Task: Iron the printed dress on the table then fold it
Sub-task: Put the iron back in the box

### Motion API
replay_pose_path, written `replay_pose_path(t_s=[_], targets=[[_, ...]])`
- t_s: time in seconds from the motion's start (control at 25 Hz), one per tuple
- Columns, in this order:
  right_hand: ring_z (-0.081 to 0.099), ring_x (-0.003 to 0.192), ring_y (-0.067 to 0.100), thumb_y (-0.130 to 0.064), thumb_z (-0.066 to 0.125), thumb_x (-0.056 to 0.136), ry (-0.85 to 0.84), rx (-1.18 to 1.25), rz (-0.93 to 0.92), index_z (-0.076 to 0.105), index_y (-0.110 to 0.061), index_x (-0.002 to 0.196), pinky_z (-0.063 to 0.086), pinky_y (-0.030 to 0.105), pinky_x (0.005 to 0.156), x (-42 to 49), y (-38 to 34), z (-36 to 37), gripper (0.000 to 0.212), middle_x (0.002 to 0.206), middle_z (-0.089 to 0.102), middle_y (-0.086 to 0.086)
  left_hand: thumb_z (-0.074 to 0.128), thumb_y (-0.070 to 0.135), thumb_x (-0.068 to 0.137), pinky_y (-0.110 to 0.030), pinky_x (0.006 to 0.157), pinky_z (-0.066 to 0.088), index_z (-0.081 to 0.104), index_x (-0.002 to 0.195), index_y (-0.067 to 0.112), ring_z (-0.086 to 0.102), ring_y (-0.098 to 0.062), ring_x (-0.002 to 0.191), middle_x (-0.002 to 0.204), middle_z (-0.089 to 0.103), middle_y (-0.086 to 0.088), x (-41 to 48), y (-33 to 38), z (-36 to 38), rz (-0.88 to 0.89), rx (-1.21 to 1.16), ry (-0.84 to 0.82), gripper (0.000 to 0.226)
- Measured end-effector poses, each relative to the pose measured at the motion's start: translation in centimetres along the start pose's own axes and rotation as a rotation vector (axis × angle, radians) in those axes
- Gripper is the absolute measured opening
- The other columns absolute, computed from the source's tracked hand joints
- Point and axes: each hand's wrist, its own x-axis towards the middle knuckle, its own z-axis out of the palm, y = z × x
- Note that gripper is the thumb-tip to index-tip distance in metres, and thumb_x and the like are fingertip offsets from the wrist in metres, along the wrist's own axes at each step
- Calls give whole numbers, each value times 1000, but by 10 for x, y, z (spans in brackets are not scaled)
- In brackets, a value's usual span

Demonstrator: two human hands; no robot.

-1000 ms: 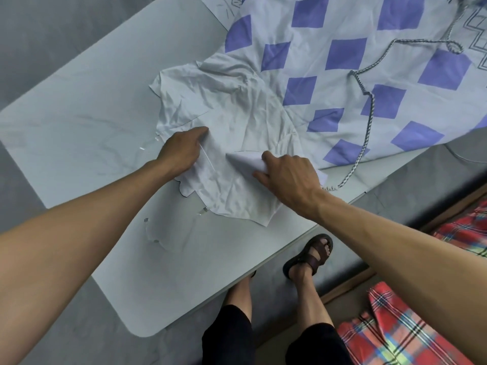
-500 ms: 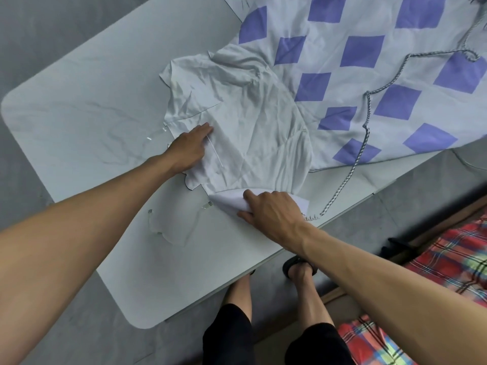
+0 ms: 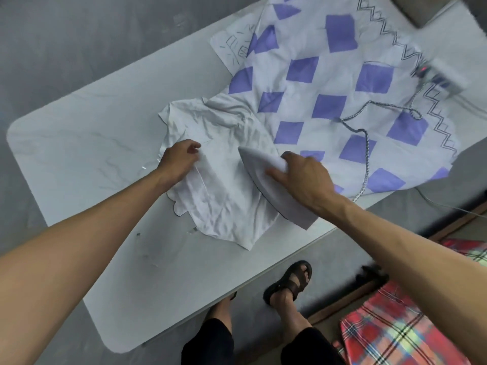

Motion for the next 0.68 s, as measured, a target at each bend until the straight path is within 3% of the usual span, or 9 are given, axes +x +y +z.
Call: replay_pose_path(t_s=[0.12, 0.2, 0.32, 0.52, 0.68], targets=[[54, 69, 28, -58, 52, 87, 55, 252, 148, 48, -18, 76, 40, 35, 58, 31, 38, -52, 42, 69, 59, 1, 57, 16, 90, -27, 86, 46, 65, 114, 23, 62, -16, 106, 114, 67, 2, -10, 43, 5, 38, -139, 59, 26], [56, 58, 26, -54, 55, 84, 86, 503, 259, 52, -15, 75, 45, 33, 51, 46, 67, -81, 41, 68, 60, 4, 58, 18, 88, -32, 87, 49, 67, 105, 25, 65, -17, 98, 104, 69, 4, -14, 79, 20, 56, -201, 94, 21], [49, 44, 23, -48, 59, 81, 40, 724, 338, 53, -13, 73, 40, 27, 46, 68, 106, -113, 37, 63, 56, 7, 58, 17, 87, -33, 86, 51, 68, 104, 24, 66, -16, 93, 98, 70, 4, -14, 135, 50, 64, -233, 129, 21], [46, 41, 19, -35, 69, 79, -43, 770, 265, 51, -15, 63, 38, 22, 41, 96, 174, -162, 32, 54, 52, 2, 55, 15, 89, -36, 88, 51, 67, 103, 24, 66, -18, 92, 97, 69, 4, -17, 213, 113, 9, -246, 185, 20], [51, 42, 15, -29, 78, 69, -56, 654, 223, 56, -15, 66, 34, 15, 37, 111, 221, -213, 26, 50, 57, -4, 55, 16, 91, -34, 87, 51, 66, 100, 27, 66, -17, 94, 96, 68, 8, -19, 275, 152, -9, -257, 186, 18]])
